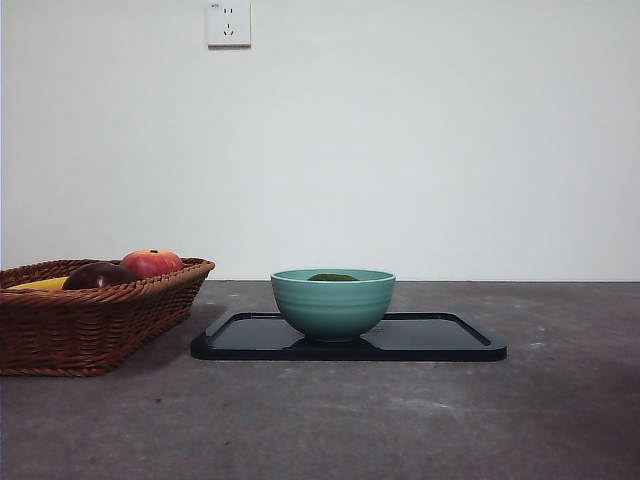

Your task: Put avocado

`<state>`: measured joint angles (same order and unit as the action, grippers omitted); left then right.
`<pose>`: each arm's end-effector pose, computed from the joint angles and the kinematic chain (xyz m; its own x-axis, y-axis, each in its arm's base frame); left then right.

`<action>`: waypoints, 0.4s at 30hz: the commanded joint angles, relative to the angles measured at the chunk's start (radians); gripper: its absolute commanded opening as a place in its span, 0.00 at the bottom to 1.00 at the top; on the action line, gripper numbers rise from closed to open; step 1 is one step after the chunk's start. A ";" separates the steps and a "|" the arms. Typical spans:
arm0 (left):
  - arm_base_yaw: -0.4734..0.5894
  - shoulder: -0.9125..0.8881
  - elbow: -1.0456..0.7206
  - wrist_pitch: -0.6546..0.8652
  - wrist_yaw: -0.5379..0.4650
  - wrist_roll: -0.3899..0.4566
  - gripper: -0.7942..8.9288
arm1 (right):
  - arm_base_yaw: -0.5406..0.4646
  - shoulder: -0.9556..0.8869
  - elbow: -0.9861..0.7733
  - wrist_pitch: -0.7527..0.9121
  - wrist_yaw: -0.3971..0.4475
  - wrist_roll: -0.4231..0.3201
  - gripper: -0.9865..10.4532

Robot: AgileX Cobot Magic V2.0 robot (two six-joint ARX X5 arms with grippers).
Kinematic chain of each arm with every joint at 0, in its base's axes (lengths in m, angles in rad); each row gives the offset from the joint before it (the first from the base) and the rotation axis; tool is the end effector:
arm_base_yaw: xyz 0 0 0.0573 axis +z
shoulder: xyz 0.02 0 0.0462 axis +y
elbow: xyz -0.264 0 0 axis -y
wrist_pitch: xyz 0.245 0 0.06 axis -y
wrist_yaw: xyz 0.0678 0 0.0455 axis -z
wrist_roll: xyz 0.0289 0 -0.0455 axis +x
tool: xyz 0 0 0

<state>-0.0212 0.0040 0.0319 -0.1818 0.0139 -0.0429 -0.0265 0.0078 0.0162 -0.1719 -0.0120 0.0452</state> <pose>0.0948 -0.0024 0.1565 0.9876 -0.0348 -0.1533 0.0283 0.9986 -0.0445 0.0959 -0.0022 0.1519 0.9866 -0.0141 -0.1628 0.0220 0.9987 0.0465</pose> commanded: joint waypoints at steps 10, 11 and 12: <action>0.000 -0.001 -0.021 -0.008 -0.005 -0.002 0.11 | 0.003 -0.004 -0.006 -0.010 0.045 0.026 0.11; 0.000 -0.001 -0.021 -0.008 -0.005 -0.002 0.11 | 0.003 -0.004 -0.006 -0.010 0.044 0.026 0.11; 0.000 -0.001 -0.021 -0.008 -0.005 -0.002 0.11 | 0.003 -0.004 -0.006 -0.010 0.043 0.025 0.11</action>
<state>-0.0212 0.0040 0.0319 -0.1818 0.0139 -0.0433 -0.0261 0.0044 0.0162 -0.1711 0.0265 0.0574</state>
